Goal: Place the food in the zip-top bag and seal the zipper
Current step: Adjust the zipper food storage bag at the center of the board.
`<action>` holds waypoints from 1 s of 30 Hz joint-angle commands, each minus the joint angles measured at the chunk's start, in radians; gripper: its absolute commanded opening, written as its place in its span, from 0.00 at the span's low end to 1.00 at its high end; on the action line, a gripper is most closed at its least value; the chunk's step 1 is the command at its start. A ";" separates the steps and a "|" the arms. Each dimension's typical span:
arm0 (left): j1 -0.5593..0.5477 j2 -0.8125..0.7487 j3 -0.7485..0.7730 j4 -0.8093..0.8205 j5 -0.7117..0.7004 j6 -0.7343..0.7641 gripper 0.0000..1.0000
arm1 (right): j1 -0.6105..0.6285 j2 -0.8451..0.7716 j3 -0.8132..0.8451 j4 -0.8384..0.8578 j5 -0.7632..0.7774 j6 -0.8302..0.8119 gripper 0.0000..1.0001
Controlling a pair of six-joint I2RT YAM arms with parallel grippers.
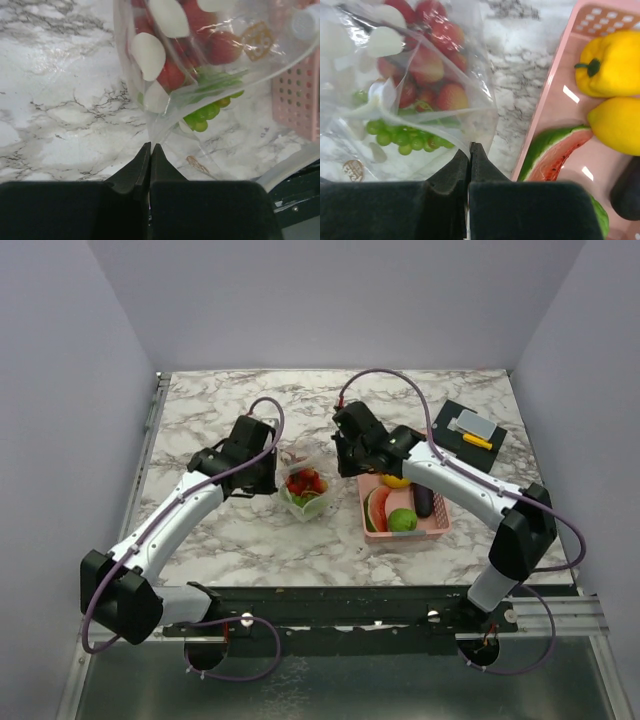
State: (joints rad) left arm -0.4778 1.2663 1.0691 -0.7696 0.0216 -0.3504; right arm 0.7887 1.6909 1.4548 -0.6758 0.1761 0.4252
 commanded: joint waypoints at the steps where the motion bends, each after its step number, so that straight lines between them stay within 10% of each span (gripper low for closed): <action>1: 0.005 -0.056 0.231 -0.038 -0.014 0.033 0.00 | -0.005 -0.087 0.139 0.000 0.014 -0.029 0.01; 8: 0.005 -0.078 0.397 -0.144 -0.063 0.043 0.00 | -0.004 -0.131 0.242 -0.039 0.026 -0.044 0.01; 30: 0.005 -0.105 0.172 -0.058 -0.037 0.022 0.00 | -0.004 -0.108 0.097 0.012 -0.056 -0.014 0.12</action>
State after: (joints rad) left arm -0.4770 1.1679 1.2415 -0.8623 -0.0158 -0.3252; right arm 0.7860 1.6012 1.5440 -0.6804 0.1352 0.4179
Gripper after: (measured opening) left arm 0.005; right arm 0.054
